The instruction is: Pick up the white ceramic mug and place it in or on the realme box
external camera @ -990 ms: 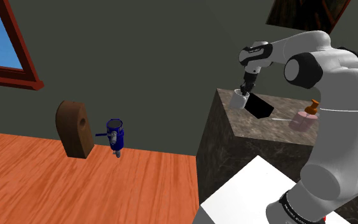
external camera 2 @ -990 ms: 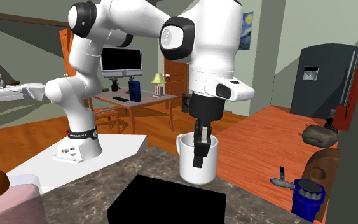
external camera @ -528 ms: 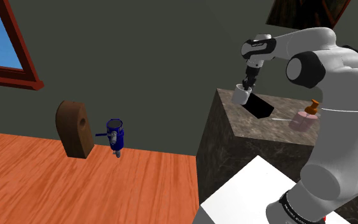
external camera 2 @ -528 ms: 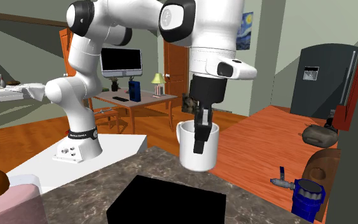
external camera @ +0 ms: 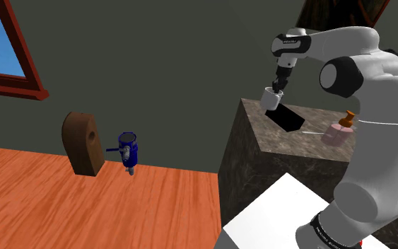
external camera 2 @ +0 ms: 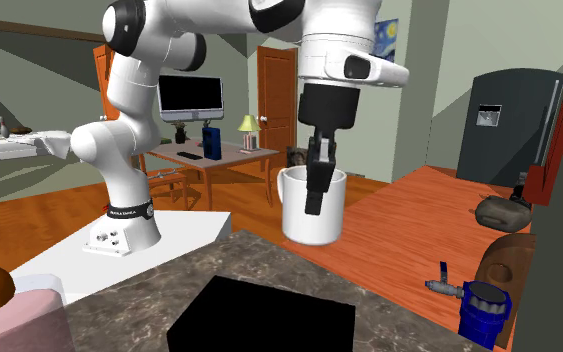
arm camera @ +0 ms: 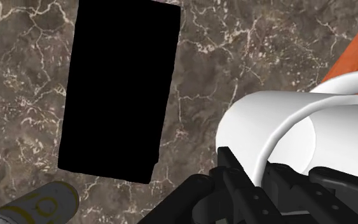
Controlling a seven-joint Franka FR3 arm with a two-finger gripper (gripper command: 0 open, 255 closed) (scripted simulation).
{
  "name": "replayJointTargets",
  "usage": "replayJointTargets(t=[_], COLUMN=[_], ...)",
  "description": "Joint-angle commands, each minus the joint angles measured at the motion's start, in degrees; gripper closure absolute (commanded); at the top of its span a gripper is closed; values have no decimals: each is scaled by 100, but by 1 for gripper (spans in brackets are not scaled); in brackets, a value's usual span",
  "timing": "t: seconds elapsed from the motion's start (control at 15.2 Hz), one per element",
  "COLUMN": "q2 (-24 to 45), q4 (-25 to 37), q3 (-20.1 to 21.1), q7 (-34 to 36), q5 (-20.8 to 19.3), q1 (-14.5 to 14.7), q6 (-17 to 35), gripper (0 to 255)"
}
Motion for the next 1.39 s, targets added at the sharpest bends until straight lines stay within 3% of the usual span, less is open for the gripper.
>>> replayJointTargets(t=[0.0, 0.33, 0.79, 1.06, 1.32], q2=[-7, 25, 613, 1294, 1082], q4=[150, 565, 1671, 2941, 2242], q3=[-6, -12, -149, -151, -174], q7=[-4, -7, -803, -1216, -1229], q5=[-4, 3, 196, 391, 332], q1=[-17, -64, -916, -1599, -1448], q6=[-155, -535, -1042, -1600, -1129], gripper=[255, 255, 255, 255, 255])
